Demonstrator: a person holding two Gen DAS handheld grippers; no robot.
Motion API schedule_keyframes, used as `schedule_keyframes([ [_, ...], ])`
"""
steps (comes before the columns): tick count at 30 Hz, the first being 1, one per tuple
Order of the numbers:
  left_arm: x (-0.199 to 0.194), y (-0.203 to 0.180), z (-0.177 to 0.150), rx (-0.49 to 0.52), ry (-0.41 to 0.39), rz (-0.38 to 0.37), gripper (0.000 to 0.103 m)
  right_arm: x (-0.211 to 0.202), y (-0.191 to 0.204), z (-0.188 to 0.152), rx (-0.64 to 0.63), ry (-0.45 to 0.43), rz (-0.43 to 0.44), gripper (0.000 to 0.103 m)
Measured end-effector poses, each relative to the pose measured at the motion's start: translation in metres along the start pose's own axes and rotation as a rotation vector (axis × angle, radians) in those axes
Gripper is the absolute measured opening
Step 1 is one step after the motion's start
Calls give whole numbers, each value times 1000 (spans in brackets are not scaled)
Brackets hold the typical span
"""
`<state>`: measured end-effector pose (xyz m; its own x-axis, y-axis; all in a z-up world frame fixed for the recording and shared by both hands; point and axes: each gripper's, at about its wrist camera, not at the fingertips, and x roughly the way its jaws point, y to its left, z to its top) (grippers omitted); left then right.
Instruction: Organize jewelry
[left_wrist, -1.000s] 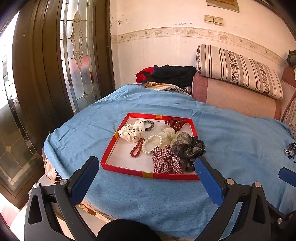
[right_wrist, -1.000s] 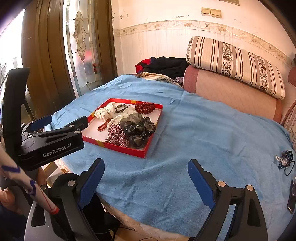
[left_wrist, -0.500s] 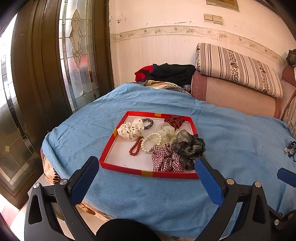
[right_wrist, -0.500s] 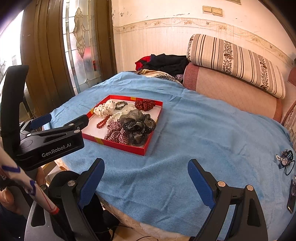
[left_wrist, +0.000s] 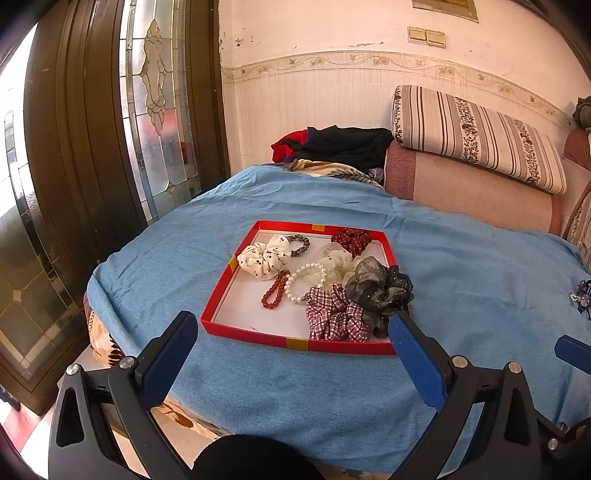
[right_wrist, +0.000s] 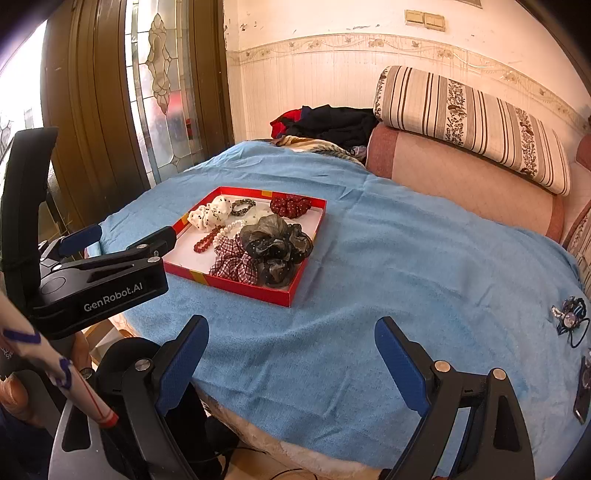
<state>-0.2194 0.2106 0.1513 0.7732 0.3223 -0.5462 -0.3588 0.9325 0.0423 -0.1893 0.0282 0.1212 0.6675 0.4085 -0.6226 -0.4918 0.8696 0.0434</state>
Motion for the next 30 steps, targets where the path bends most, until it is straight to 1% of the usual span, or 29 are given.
schedule_keyframes([
  [23, 4, 0, -3, 26, 7, 10, 103, 6, -6, -4, 15, 17, -2, 94],
  [25, 4, -2, -3, 35, 8, 11, 103, 7, -8, -4, 17, 18, -3, 94],
  [27, 4, -6, -4, 57, 10, 35, 103, 7, -11, -4, 26, 16, -5, 94],
  [30, 1, -13, -7, 96, -8, 28, 103, 9, -19, -4, 50, 14, -10, 94],
])
